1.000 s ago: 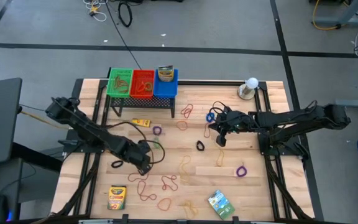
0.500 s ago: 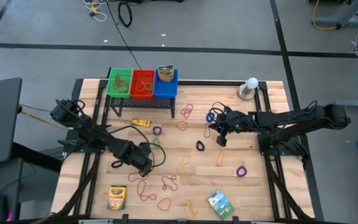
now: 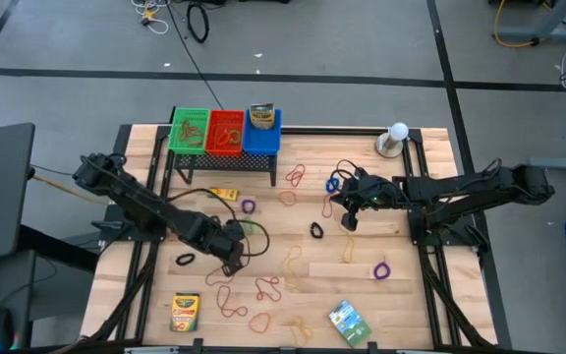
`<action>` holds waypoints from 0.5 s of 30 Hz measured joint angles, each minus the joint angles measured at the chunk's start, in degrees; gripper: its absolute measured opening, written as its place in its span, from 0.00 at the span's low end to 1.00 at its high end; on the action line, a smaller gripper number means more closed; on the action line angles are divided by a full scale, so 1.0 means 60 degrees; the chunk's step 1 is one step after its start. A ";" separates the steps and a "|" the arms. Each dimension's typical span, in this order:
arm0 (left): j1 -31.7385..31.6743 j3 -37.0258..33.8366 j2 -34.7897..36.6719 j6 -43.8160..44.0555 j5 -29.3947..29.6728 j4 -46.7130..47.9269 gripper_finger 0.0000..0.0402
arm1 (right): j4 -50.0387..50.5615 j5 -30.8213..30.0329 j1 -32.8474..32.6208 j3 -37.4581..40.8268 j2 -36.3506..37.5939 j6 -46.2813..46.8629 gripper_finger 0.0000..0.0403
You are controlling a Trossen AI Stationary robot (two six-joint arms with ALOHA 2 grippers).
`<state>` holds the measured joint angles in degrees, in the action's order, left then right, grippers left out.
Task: Pick & Place Office Desk Supplies
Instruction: Put the red rubber band into the green bin on the shelf
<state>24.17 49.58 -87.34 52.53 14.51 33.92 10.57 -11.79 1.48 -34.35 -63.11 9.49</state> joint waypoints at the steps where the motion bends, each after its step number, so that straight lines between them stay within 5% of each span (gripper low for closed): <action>1: -0.0044 0.0120 0.0198 -0.0096 0.0163 0.0090 0.01 | 0.0000 -0.0004 0.0000 0.0000 0.0000 0.0025 0.02; 15: -0.1631 0.1515 0.3188 -0.2574 0.2571 0.0480 0.01 | -0.0170 -0.0454 0.0000 -0.0011 0.0000 0.0527 0.02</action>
<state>14.38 58.67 -68.21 37.09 29.94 36.80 9.55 -14.51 1.48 -34.41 -63.11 12.65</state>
